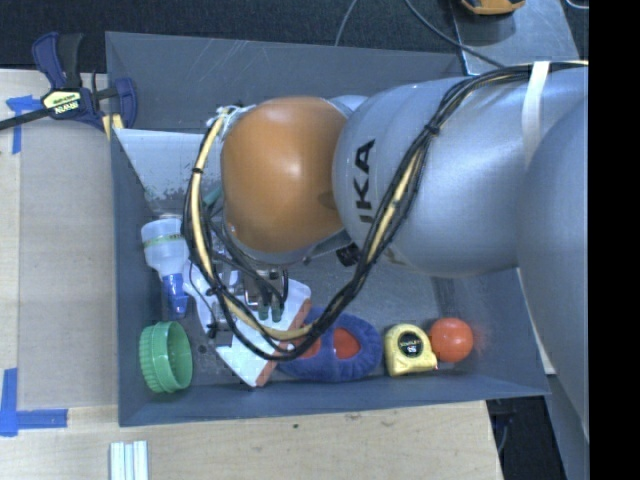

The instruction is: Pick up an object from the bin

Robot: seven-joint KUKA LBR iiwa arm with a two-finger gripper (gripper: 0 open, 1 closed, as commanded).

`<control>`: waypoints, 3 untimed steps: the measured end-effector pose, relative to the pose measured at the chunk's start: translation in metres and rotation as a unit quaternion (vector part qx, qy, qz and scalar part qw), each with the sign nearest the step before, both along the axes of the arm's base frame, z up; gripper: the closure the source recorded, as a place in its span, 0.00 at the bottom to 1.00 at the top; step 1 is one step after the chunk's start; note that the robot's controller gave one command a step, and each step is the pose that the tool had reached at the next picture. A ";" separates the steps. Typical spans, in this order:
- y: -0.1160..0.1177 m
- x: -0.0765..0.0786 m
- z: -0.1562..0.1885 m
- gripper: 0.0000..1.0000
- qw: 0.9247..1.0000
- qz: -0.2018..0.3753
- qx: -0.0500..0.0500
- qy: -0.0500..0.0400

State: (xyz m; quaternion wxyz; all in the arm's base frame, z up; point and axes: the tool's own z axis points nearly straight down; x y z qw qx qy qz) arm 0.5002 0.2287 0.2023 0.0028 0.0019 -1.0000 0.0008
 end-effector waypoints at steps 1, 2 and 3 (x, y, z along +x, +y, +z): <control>-0.067 0.052 -0.072 0.00 1.000 -0.023 -0.003 0.002; -0.189 0.059 -0.124 0.00 0.998 0.057 -0.003 0.002; -0.216 0.057 -0.130 0.00 0.981 0.192 -0.001 -0.001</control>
Offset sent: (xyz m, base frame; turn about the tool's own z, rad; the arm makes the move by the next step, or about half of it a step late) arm 0.0510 -0.0612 -0.0678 0.0391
